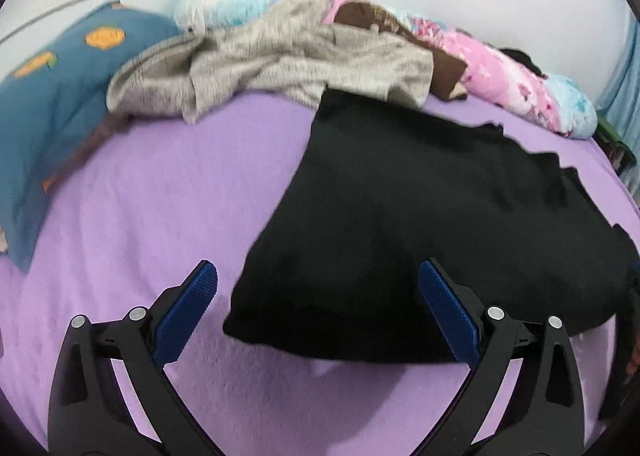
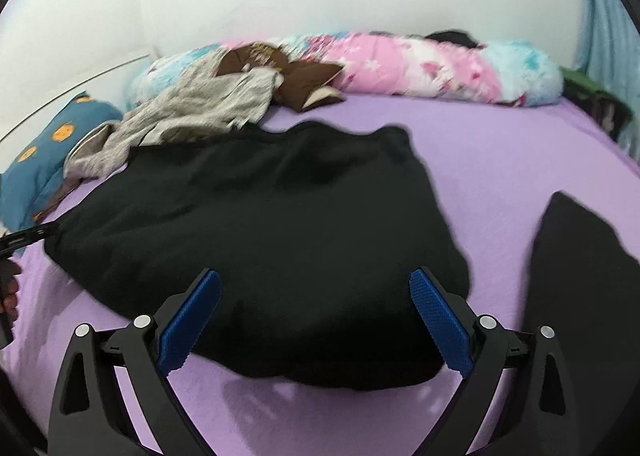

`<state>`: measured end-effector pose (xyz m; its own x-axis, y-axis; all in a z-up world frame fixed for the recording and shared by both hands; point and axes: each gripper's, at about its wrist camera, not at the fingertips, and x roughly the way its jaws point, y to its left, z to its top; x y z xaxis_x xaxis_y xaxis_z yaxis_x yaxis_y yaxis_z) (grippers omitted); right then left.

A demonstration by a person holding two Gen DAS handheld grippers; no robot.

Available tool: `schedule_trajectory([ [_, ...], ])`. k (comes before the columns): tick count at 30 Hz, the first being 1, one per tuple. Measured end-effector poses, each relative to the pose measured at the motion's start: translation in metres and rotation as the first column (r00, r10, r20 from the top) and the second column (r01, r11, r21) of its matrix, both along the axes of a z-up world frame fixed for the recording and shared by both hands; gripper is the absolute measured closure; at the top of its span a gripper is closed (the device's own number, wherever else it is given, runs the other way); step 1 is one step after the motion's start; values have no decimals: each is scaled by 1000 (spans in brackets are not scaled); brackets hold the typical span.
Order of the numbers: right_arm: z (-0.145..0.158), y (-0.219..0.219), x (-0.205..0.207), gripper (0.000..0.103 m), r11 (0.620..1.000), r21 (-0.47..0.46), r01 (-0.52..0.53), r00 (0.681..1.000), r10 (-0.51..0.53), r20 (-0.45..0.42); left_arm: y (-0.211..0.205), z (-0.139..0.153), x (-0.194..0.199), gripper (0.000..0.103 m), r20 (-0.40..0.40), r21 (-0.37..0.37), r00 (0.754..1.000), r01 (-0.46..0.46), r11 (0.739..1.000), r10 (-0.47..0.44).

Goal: Fold large clothes

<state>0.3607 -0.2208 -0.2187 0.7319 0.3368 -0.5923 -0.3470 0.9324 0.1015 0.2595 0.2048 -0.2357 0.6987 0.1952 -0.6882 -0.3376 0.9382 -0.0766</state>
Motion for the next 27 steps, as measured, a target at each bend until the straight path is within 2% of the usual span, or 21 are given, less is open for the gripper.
schedule_trajectory([
  [3,-1,-2,5,7,998,-33,52,999,-52,9,-10,7,1,6,46,62,999,23,998,-26],
  [6,-12,-1,11,7,997,-46,61,998,-62,-29,-19,4,6,6,54,70,996,68,995,-72],
  [8,-23,5,13,7,995,-90,52,998,-56,-42,-22,-4,12,6,34,40,994,107,993,-108],
  [9,-27,7,14,7,993,-110,47,998,-52,-44,-21,-11,16,6,20,-4,991,129,992,-129],
  [13,-49,15,19,7,983,-180,41,996,-55,-72,-21,-31,24,6,-25,-21,992,126,992,-127],
  [19,-80,1,39,5,997,-65,49,971,-63,-232,-11,-53,27,5,-16,-108,994,105,989,-107],
  [22,-105,-9,49,5,997,41,59,943,-42,-331,-16,-65,30,5,-35,-71,992,115,991,-118],
  [24,-101,-4,46,5,999,6,49,953,-45,-300,-19,-64,29,5,-41,-46,992,119,992,-121],
  [26,-86,10,37,5,995,-90,36,973,-55,-225,-18,-59,30,5,-47,-56,992,117,991,-120],
  [27,-80,12,35,5,993,-111,35,976,-58,-211,-16,-51,28,6,-43,-72,992,115,991,-118],
])
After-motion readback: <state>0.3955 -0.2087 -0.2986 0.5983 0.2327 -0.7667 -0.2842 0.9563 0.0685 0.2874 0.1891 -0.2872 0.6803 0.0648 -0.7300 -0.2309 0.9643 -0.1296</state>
